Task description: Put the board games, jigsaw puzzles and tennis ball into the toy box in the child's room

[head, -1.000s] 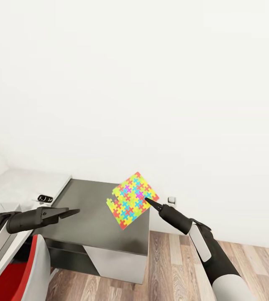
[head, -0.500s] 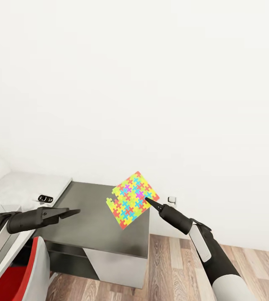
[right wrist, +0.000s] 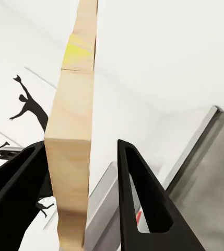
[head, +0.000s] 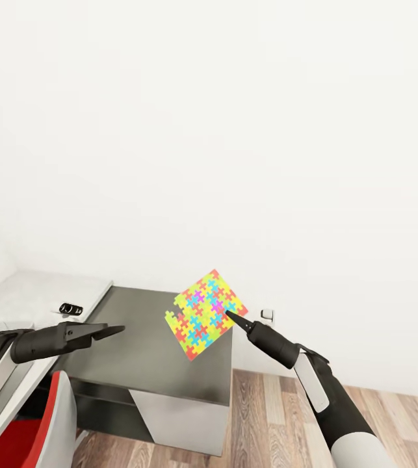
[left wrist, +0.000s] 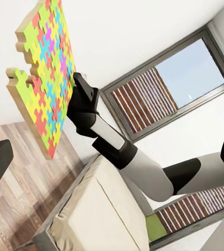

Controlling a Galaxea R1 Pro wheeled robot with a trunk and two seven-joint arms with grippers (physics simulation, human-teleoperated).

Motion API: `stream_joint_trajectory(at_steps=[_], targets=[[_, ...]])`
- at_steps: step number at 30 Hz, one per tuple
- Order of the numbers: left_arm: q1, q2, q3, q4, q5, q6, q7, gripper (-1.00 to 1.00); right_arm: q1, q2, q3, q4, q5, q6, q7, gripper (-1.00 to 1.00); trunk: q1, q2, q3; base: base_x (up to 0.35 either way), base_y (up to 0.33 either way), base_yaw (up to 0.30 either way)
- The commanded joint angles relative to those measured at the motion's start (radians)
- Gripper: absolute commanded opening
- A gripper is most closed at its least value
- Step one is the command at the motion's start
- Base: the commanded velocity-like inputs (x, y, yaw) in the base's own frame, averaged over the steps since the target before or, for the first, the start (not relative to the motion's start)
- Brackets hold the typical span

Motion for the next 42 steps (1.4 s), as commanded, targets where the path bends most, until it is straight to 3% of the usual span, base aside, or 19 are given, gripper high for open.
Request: stream_joint_trajectory(at_steps=[1, 42], targets=[[-0.001, 0.001, -0.001, 0.000, 0.001, 0.011, -0.003, 1.00, 0.000, 0.001, -0.002, 0.000, -0.003, 0.008, 0.002, -1.00, 0.001, -0.002, 0.000, 0.000, 0.000, 0.000], [0.001, 0.000, 0.000, -0.010, 0.004, 0.008, -0.006, 1.00, 0.002, 0.001, -0.002, 0.000, 0.003, -0.049, 0.002, -1.00, 0.001, -0.002, 0.067, 0.000, 0.000, 0.006]])
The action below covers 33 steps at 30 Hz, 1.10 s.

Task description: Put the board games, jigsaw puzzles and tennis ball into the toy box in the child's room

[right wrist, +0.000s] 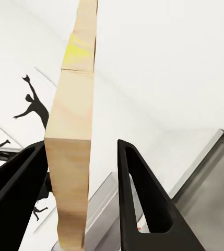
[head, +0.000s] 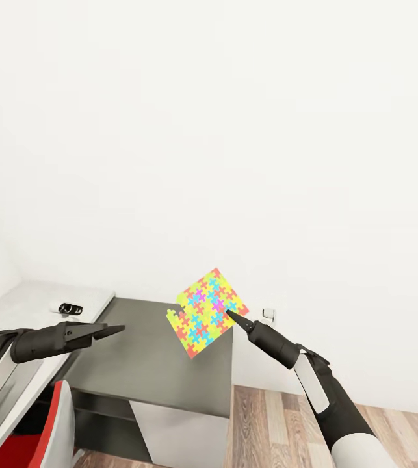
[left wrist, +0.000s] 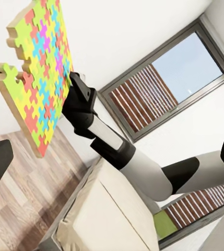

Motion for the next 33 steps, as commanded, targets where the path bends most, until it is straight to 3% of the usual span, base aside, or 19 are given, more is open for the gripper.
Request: stream_joint_trajectory(at_steps=[1, 33], targets=[[-0.001, 0.000, 0.000, 0.000, 0.001, 0.010, -0.004, 1.00, -0.001, 0.001, -0.002, 0.000, -0.002, 0.008, 0.002, -1.00, 0.001, -0.002, -0.001, 0.000, 0.000, 0.062], [-0.001, -0.002, -0.007, 0.000, 0.000, 0.010, -0.007, 1.00, -0.001, 0.002, 0.002, -0.011, 0.005, 0.004, -0.007, -1.00, 0.001, -0.002, 0.041, 0.000, -0.020, 0.091]])
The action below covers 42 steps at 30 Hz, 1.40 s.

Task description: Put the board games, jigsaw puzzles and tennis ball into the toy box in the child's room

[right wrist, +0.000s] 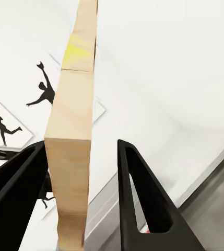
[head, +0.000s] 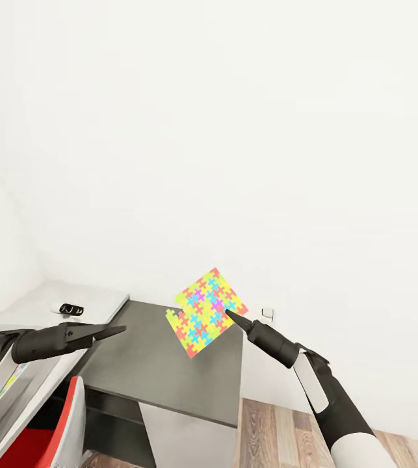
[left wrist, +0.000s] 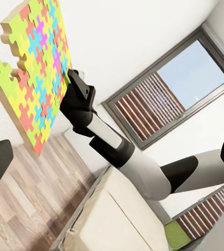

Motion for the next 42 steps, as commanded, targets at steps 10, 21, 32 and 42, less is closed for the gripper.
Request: stream_joint_trajectory(at_steps=[10, 21, 32, 42], targets=[[-0.001, 0.001, 0.003, 0.000, 0.001, 0.011, -0.003, 1.00, -0.001, 0.002, 0.001, -0.003, -0.003, 0.009, -0.003, -1.00, 0.001, -0.002, 0.006, 0.000, -0.030, 0.240], [-0.001, 0.002, 0.004, 0.000, 0.000, 0.011, -0.003, 1.00, -0.001, 0.002, 0.006, -0.003, -0.002, 0.011, -0.032, -1.00, 0.001, -0.002, 0.016, -0.037, 0.020, 0.242], [0.002, 0.007, 0.014, 0.004, -0.003, 0.011, -0.003, 1.00, -0.088, 0.021, 0.017, -0.017, -0.006, 0.230, -0.413, -1.00, 0.001, -0.002, 0.026, -0.052, 0.037, 0.242], [0.002, 0.030, 0.018, 0.009, -0.002, 0.011, -0.003, 1.00, -0.218, 0.025, 0.026, -0.018, -0.010, 0.325, -0.604, -1.00, 0.001, -0.002, 0.037, -0.057, 0.039, 0.241]])
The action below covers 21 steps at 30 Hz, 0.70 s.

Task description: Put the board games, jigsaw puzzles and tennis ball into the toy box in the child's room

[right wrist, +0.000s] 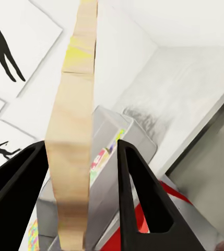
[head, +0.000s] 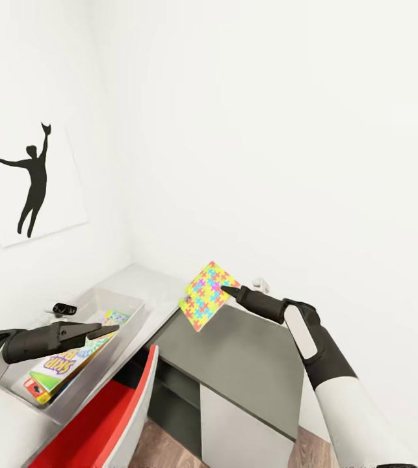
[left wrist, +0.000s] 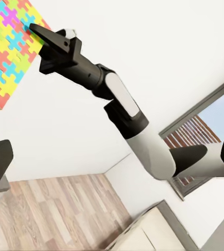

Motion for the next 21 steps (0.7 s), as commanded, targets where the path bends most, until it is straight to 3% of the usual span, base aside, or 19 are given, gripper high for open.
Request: stream_joint_trajectory(at_steps=[1, 9, 21], targets=[[0.000, 0.005, 0.000, 0.000, 0.001, 0.011, -0.003, 1.00, -0.002, 0.000, 0.006, 0.000, -0.003, 0.006, -0.005, -1.00, 0.000, -0.001, 0.000, -0.015, 0.013, 0.240], [0.001, 0.012, -0.001, 0.001, 0.002, 0.009, -0.003, 1.00, -0.006, 0.001, 0.052, 0.001, -0.003, 0.006, -0.016, -1.00, 0.000, -0.001, 0.009, -0.004, 0.003, 0.239], [0.001, 0.012, -0.002, 0.001, 0.000, 0.008, -0.002, 1.00, -0.006, 0.000, 0.058, 0.000, -0.001, 0.009, -0.015, -1.00, 0.000, -0.001, 0.021, 0.000, 0.000, 0.239]])
